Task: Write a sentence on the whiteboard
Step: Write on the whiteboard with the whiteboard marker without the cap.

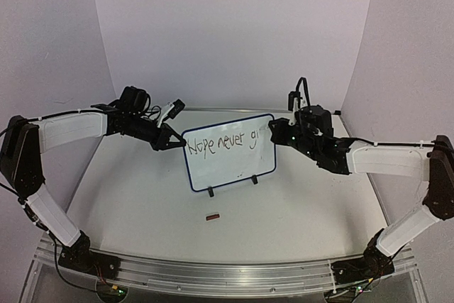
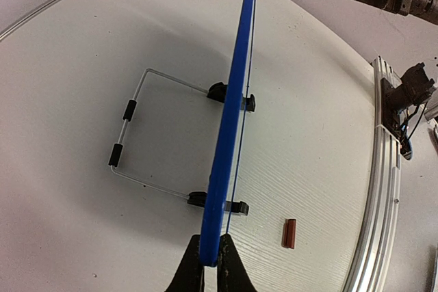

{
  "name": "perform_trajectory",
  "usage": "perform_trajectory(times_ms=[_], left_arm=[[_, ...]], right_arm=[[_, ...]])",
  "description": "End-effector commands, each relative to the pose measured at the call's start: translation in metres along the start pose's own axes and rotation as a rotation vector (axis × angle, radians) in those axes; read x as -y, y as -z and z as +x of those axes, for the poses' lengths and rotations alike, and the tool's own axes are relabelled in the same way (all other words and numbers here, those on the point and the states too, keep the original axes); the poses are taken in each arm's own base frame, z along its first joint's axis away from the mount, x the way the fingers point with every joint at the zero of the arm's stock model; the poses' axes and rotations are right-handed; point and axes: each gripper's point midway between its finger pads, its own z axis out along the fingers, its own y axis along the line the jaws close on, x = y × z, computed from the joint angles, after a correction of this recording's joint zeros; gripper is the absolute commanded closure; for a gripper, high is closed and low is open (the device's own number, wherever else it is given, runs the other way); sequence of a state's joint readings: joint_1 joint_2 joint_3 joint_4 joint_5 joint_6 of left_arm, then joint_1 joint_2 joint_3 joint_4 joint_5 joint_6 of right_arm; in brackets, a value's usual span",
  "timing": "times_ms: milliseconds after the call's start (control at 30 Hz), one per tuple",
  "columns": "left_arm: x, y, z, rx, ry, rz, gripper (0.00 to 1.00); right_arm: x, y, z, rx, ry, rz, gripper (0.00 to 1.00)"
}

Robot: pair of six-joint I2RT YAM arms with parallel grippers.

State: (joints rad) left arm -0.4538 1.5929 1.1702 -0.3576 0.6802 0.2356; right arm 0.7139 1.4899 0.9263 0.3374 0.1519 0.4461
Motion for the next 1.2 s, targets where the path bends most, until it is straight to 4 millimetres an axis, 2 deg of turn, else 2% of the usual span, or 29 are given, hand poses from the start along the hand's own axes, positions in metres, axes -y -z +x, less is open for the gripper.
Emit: perform_trajectory(times_ms=[0,700,1167], left_arm=[[-0.013,-0.006,0.013,-0.053,-0.027,-0.061,1.00],[-0.013,-0.005,0.013,-0.053,-0.028,-0.063,1.00],[-0.013,-0.005,0.012,-0.052,-0.030,-0.063,1.00]], right_arm=[[-0.002,-0.002,-0.008,0.033,-0.003,0.006,1.00],[0.003,-0.014,-0.005,0.032,0.022,0.045,1.00],[0.019,-0.011,0.019,-0.026,0.020,0.092,1.00]])
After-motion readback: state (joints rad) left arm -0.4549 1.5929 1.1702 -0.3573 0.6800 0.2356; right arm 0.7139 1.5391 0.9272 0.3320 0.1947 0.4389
